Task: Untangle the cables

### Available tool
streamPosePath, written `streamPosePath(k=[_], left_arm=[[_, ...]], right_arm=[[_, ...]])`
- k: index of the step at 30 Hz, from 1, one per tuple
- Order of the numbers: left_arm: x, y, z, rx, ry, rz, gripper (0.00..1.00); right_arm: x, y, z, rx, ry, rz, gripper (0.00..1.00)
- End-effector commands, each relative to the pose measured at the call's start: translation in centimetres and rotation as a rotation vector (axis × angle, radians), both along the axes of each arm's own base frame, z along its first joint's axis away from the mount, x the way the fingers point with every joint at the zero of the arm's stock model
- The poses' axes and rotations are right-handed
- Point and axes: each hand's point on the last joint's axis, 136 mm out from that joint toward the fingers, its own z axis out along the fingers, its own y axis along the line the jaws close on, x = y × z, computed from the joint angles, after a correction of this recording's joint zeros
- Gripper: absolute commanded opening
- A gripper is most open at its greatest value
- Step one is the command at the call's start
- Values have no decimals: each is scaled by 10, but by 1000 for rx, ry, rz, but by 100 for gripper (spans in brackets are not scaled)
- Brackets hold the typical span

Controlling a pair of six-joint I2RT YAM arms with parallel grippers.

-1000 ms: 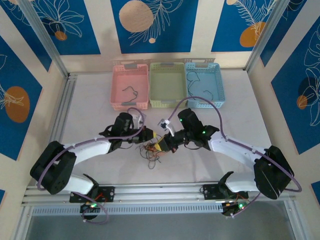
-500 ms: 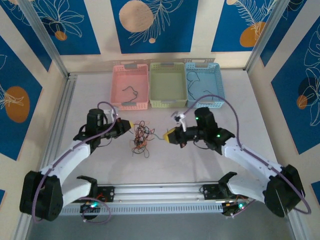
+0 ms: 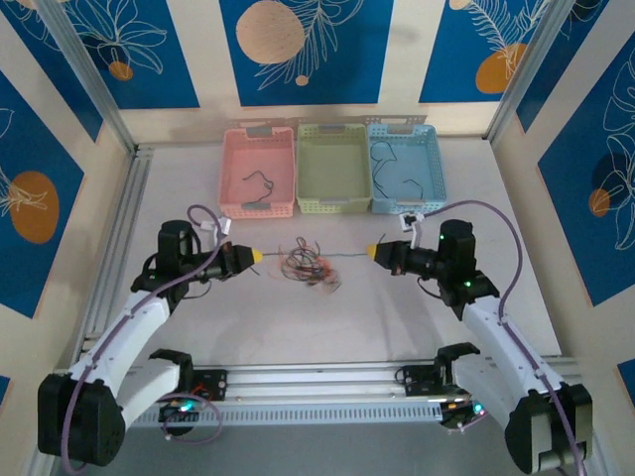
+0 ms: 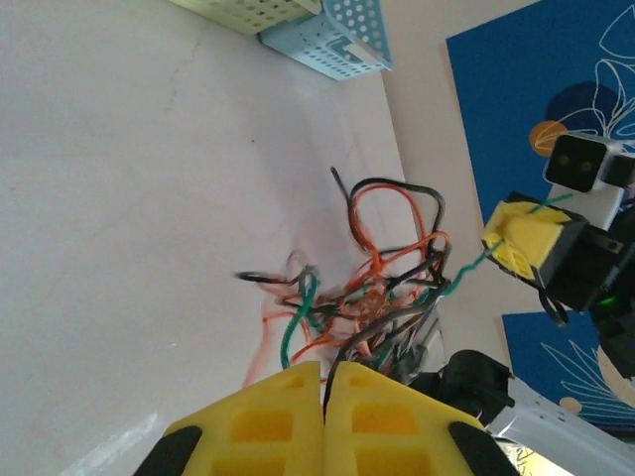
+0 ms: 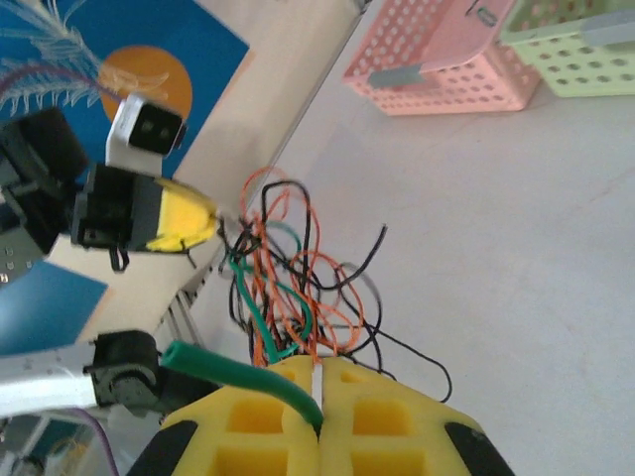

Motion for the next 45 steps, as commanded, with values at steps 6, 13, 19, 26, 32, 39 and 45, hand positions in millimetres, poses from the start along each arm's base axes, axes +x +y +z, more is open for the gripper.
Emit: streamPosePath(k=[6,13,19,26,32,39,45], left_arm=[[20,65,-12,151,18,268,0],[20,67,-9,157,11,276,0],[17,82,21,224,-42,306,0],[3,120,51,501,-114,384,0],[-8,147,59,654,-123,448,0],[-12,166,63,715,-119,511,0],[-13,172,54,725,-102,540,0]], right_arm=[[30,-88,-34,-49,188,-427,0],[32,-104,-44,-82,235,-501,0],[31,-151,-70,-56,382,-708,0],[18,-202,-93,-53,481,-937,0],[14,-220,-99,-42,522,-1014,0],[12,-227,-100,-50,529,-1044,0],[11,-230,-102,-53,539,-1051,0]])
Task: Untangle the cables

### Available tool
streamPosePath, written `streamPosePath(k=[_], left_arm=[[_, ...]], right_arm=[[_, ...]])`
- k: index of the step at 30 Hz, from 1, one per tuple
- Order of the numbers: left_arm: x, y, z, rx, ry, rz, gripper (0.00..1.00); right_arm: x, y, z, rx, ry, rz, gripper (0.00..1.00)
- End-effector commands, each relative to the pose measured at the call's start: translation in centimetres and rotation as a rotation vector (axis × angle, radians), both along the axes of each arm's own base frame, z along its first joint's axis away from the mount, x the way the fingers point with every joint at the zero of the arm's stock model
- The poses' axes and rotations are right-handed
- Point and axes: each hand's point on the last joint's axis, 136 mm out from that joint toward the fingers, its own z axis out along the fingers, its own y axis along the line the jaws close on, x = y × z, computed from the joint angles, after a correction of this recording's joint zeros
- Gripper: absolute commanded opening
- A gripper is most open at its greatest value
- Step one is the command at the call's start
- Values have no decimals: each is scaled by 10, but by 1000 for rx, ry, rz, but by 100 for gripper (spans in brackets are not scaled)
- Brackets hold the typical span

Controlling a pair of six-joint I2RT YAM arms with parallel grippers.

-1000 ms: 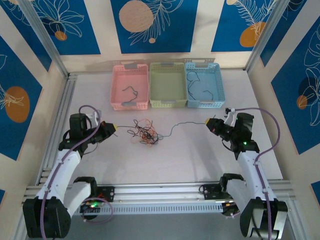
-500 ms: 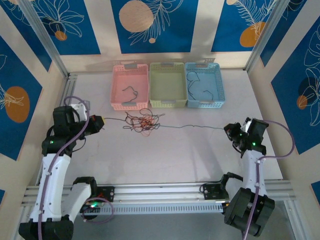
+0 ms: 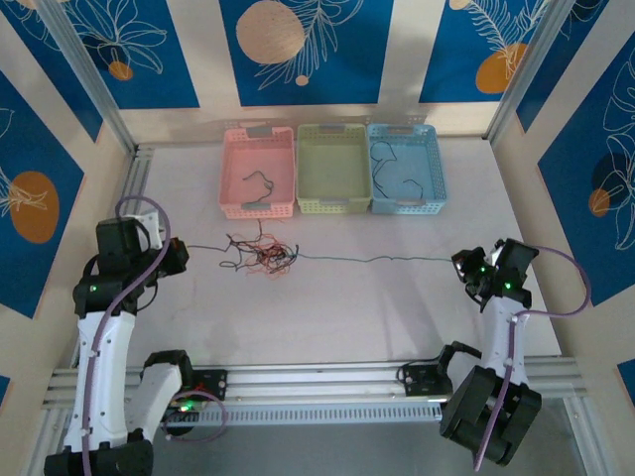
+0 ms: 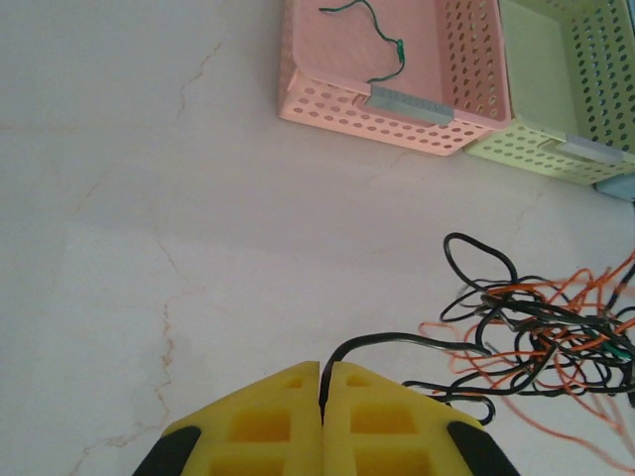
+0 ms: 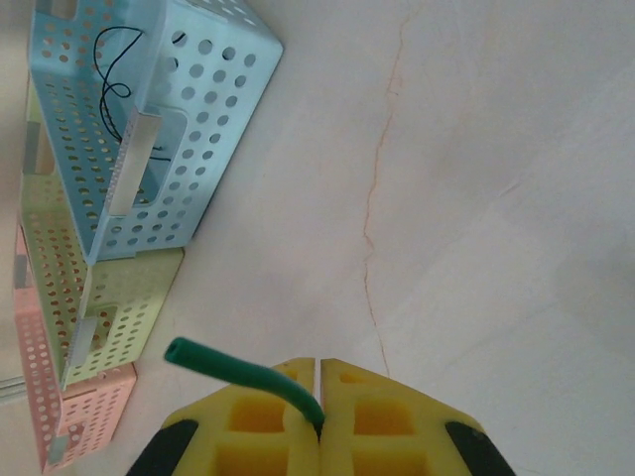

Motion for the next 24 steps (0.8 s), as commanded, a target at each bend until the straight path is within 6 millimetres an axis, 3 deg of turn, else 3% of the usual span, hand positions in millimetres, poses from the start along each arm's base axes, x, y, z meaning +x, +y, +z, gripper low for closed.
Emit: streamPosePath(k=[1,4,10,16,18,21,24], left_arm=[[0,28,5,94,-33,107,0],[4,10,0,13,-45,35,0],[9,-19,-1,-111,-53,-93,0],[10,-26,-9,-129,-30,-125,0],[12,-27,-13,-133,-15,-126,0],[12,-27,-16,-133,-7,-125,0],[12,-27,-18,-130,-4,-122,0]], right_arm=[[-3,-18,-5,-36,24,-75,0],[5,-8,-2,-2,-15,-29,0],[20,56,-19,13,48,238,0],[24,106,-33,-20,113,435,0],[24,119,-35,-17,131,489,12],[22,130,-37,-44,168,547,43],[22,131,-28,-113,167,570,58]])
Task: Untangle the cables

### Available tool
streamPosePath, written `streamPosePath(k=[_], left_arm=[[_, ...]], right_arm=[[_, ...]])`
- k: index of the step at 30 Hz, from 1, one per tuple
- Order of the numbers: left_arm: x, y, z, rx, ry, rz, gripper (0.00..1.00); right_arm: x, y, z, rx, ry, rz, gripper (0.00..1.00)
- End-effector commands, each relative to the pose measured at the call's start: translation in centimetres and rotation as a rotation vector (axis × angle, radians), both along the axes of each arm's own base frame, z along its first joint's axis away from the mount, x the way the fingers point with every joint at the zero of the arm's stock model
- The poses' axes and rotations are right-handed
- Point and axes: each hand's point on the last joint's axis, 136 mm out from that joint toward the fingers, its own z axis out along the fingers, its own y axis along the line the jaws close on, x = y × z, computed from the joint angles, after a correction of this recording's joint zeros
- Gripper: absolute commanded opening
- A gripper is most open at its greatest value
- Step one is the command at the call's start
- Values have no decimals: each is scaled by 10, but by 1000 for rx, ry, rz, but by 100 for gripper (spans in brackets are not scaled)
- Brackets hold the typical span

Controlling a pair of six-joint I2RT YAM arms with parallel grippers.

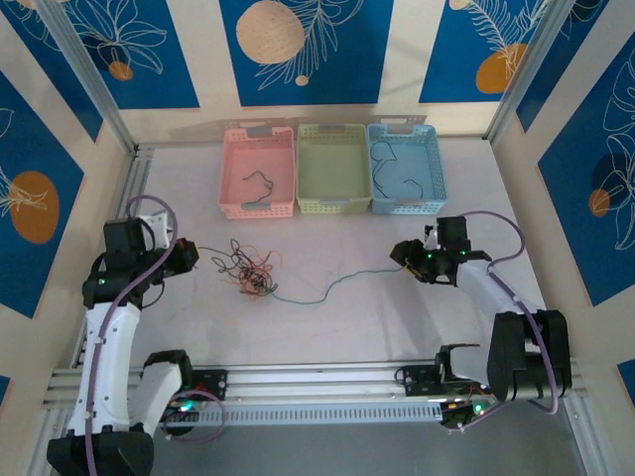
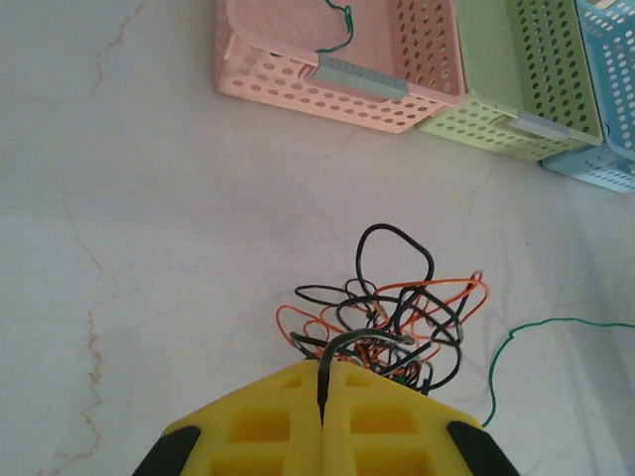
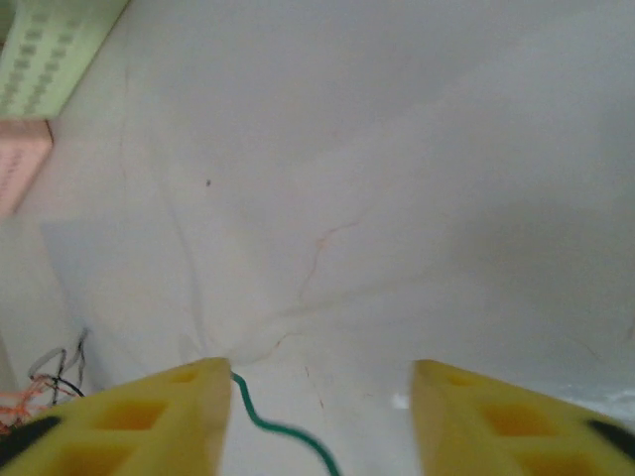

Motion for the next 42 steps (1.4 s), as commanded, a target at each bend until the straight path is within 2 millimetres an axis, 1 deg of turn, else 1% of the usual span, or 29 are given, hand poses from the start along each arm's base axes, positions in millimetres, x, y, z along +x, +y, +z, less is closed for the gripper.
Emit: streamPosePath(k=[1,3,4,5,8,11,12,14,16,17,19,20,21,22,24,25,26,27,29,32,33,35,36,38,42], left_arm=[[2,-4,3,-13,-23,-20,0],[2,-4,2,-12,-20,-18,0],[2,-4,1,-12,-19,-19,0],[2,-4,2,-11,-21,-18,0],[2,-3,1,-9,-20,-15,0],[2,-2,0,-4,-18,-10,0],[2,-2,0,-5,-18,-10,0],[2,-2,0,-3,-18,-9,0],[2,-2,0,-1,-18,-8,0],[2,-2,0,-1,-16,-7,0],[2,-1,0,0,-17,-6,0],[2,-1,0,0,-16,-4,0],[2,-1,0,1,-17,-5,0],[2,-1,0,2,-17,-4,0],[1,-1,0,3,-18,-3,0],[1,-1,0,3,-19,-3,0],[1,-1,0,3,-19,-2,0],[1,-1,0,3,-19,-3,0],[1,-1,1,3,-21,-4,0],[1,-1,1,3,-22,-4,0],[1,-1,1,3,-21,-4,0],[1,-1,1,4,-23,-3,0],[1,-1,1,3,-24,-3,0],[1,-1,2,4,-25,-2,0],[1,-1,1,4,-23,-3,0]], right_arm=[[2,-1,15,-86,-36,39,61],[3,6,30,-102,-93,82,63],[3,15,39,-88,-130,123,63],[3,28,50,-66,-177,179,63],[-6,74,68,-18,-259,367,61],[-25,125,75,16,-305,570,60],[-31,140,74,26,-315,632,60],[-46,170,67,26,-311,765,60],[-58,193,56,4,-286,864,61],[-63,204,51,-7,-272,907,61],[-65,213,41,-49,-249,932,62],[-61,213,37,-82,-245,918,62],[-55,210,34,-114,-239,886,63],[-46,202,33,-147,-230,841,64],[-29,179,33,-182,-211,731,65],[-19,162,34,-195,-200,657,65],[-9,140,35,-195,-178,565,66],[-2,121,37,-180,-163,491,66],[9,74,41,-125,-130,319,67],[14,16,50,-84,-128,131,70],[13,5,53,-82,-134,102,70],[11,-1,67,-71,-184,99,70],[10,4,75,-54,-217,111,69],[6,31,94,2,-304,201,68],[-5,84,118,-91,-432,396,67]])
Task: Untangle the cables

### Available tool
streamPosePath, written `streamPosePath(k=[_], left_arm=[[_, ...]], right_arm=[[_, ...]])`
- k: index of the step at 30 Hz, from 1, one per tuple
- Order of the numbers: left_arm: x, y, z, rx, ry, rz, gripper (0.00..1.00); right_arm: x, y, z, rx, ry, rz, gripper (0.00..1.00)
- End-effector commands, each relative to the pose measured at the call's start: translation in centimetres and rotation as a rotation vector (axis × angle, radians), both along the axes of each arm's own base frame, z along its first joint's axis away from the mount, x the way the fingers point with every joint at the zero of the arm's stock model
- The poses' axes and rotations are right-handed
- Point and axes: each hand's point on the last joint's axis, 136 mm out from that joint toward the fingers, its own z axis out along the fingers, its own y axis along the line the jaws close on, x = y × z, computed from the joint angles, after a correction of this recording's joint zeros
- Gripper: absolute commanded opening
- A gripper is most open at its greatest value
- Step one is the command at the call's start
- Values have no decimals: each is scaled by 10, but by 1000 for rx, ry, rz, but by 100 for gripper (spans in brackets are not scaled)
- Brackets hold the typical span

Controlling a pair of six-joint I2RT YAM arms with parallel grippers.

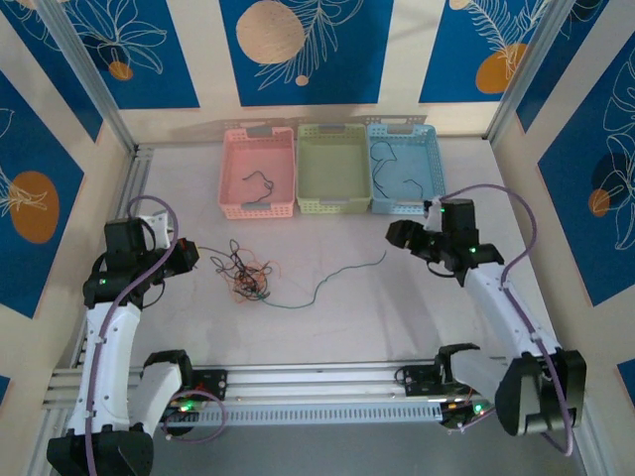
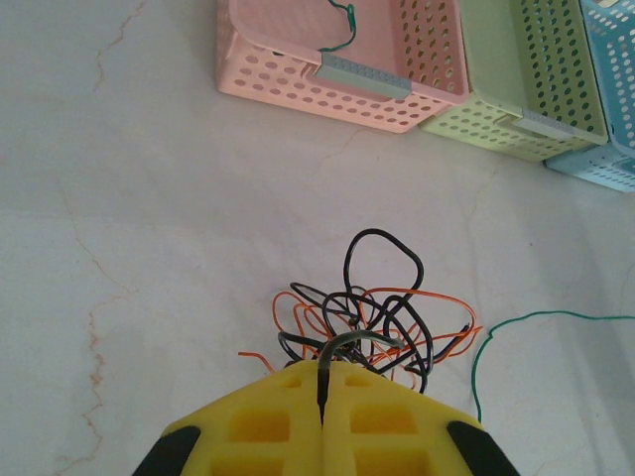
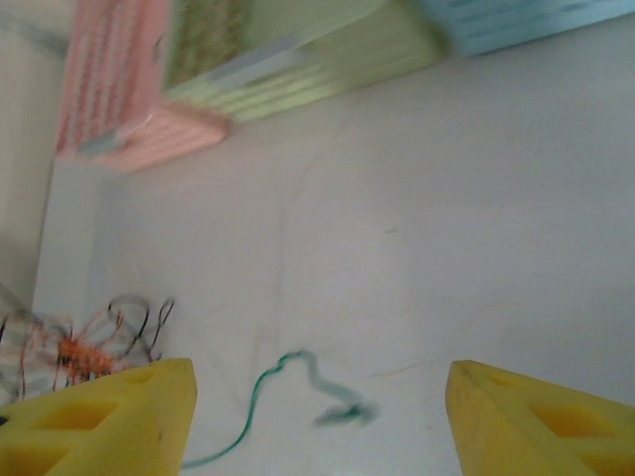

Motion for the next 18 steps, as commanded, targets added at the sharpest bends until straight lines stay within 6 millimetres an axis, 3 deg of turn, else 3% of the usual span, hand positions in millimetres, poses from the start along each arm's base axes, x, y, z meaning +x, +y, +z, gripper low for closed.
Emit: streamPosePath(k=[1,4,10,13,18], left_arm=[[0,-1,2,-2,-18,-4,0],[0,-2,2,-1,-21,-5,0],[0,0,2,3,-22,0,0],[0,1,3,8,-25,4,0],[0,0,1,4,-16,1,0]], right_arm=[[-11,48,23,-48,-119,181,67],[-28,101,25,-36,-151,366,65],[-69,188,-29,-142,-8,667,61],[-85,216,-59,-202,35,760,61],[-99,245,-90,-251,53,862,63]])
